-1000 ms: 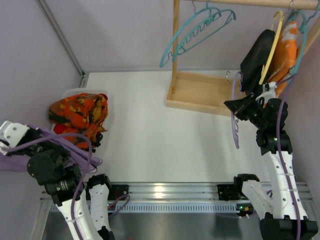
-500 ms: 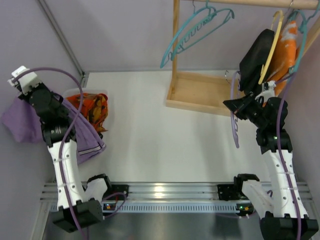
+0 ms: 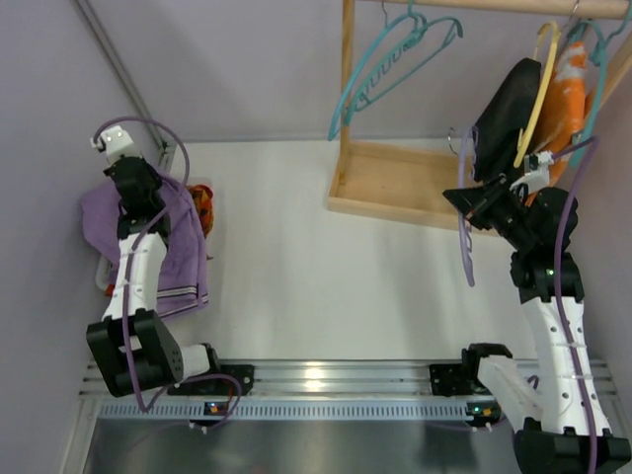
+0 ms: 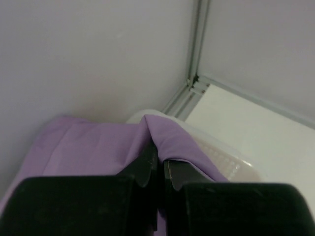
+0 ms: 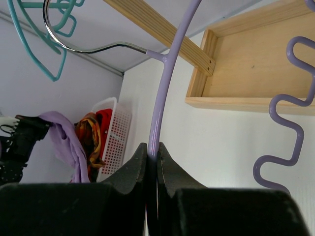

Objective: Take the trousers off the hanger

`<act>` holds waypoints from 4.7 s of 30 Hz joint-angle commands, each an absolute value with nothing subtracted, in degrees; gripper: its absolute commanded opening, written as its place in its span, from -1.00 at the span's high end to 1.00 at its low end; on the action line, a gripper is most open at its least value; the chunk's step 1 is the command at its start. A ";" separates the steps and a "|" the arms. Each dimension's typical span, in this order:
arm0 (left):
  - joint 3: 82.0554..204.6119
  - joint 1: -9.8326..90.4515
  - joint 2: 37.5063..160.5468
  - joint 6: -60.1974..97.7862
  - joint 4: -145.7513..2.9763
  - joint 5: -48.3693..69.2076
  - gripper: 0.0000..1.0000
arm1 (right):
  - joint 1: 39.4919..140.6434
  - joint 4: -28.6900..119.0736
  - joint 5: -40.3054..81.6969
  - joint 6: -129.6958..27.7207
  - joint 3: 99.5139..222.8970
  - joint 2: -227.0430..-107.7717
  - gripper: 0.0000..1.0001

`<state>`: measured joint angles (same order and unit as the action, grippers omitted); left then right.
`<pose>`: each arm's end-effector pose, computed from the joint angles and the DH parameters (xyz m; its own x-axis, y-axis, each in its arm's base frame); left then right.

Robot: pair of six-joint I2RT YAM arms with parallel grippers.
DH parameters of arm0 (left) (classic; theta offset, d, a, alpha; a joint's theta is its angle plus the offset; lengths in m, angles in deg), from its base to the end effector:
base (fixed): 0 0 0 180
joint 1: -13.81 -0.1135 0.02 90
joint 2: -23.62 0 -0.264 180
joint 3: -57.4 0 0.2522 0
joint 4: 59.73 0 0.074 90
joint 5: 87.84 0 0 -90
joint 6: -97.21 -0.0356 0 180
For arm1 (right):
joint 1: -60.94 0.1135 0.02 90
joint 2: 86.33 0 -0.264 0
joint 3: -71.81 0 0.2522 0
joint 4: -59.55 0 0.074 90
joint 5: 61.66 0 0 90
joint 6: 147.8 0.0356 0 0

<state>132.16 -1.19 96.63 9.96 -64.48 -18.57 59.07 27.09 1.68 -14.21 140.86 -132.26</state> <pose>0.2885 0.0904 0.3681 -0.0225 -0.0525 -0.9984 -0.5853 0.8103 -0.0294 0.1732 0.0103 0.3850 -0.4025 0.6297 -0.6645 -0.1875 0.6538 0.7331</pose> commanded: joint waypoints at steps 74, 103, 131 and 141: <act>142.88 0.98 67.48 17.32 -97.57 26.33 -0.97 | 68.68 45.96 12.25 9.35 193.33 -178.17 1.00; 146.22 0.98 69.85 18.11 -98.63 25.19 -0.97 | 68.59 27.77 17.00 -7.26 184.65 -160.79 -0.81; 159.50 25.22 99.64 -0.76 -120.43 14.30 -0.97 | 68.41 5.80 2.76 -54.27 152.29 -126.67 -0.99; 157.92 31.65 101.93 3.17 -120.07 13.24 -0.96 | 68.50 5.09 2.15 -56.57 145.34 -124.91 -0.99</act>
